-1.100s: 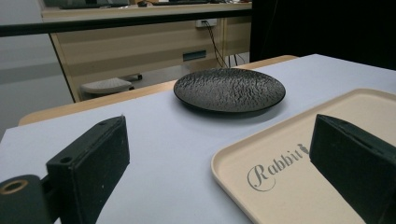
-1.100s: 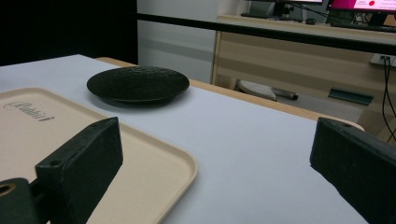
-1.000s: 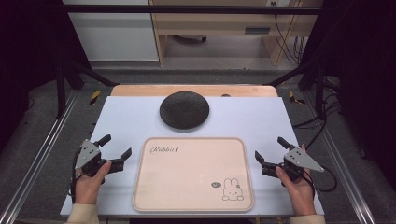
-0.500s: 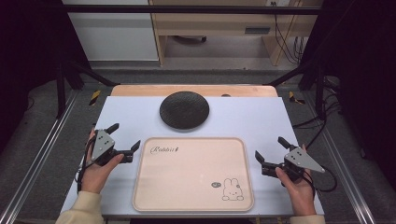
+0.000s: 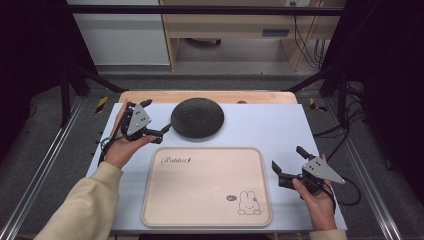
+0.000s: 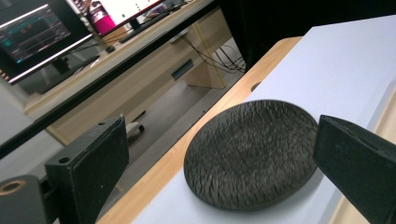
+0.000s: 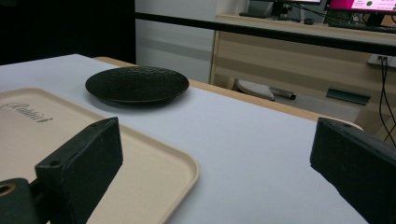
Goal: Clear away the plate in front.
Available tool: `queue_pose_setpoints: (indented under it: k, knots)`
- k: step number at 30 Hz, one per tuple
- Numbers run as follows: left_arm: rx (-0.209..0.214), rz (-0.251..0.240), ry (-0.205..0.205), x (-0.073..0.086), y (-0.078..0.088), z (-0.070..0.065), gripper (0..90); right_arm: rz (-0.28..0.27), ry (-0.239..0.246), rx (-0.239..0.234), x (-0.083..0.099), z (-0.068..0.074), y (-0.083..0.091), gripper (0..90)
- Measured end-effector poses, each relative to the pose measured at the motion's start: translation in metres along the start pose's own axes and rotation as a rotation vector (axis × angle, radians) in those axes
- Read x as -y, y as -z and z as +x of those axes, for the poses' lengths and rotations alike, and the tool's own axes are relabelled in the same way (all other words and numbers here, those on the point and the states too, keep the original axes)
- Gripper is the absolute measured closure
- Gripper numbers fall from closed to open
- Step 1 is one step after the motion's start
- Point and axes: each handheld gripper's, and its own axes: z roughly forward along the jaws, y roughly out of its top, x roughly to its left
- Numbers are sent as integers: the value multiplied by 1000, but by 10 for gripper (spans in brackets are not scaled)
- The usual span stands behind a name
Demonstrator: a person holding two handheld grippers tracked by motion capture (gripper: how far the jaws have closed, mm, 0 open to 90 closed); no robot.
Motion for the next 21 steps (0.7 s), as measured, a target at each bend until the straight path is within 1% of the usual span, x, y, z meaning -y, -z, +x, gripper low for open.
queue_pose_setpoints:
  k: [2, 3, 6, 8, 9, 12, 14, 17, 18, 19, 21]
  knots:
    - [10, -6, -33, -9, -4, 1, 29, 2, 0, 1, 0, 0, -1, 29]
    - [14, -6, -57, -14, -6, 2, 28, 2, 1, 2, 0, 0, -1, 29]
    - [37, -7, -87, -24, -12, 4, 29, 5, -5, 2, 0, 0, -2, 29]
    - [40, 4, -129, -28, -17, 6, 30, 5, -2, 1, 0, 0, -3, 29]
    - [40, 9, -148, -28, -20, 6, 31, 5, -1, 1, 1, 0, -3, 29]
    - [39, 23, -184, -26, -30, 7, 33, 9, 0, 1, 1, 2, -4, 29]
    - [35, 32, -211, -24, -36, 7, 36, 9, 10, -1, 0, 3, -4, 29]
    - [21, 58, -269, -20, -44, 5, 37, 11, 14, -2, -1, 4, -3, 29]
    - [27, 63, -265, -19, -47, 5, 39, 11, 18, -3, -1, 5, -3, 29]
    - [24, 71, -250, -17, -49, 6, 40, 9, 23, -2, -1, 5, -2, 29]
    - [13, 78, -257, -15, -53, 8, 49, 12, 30, 0, -1, 6, -1, 29]
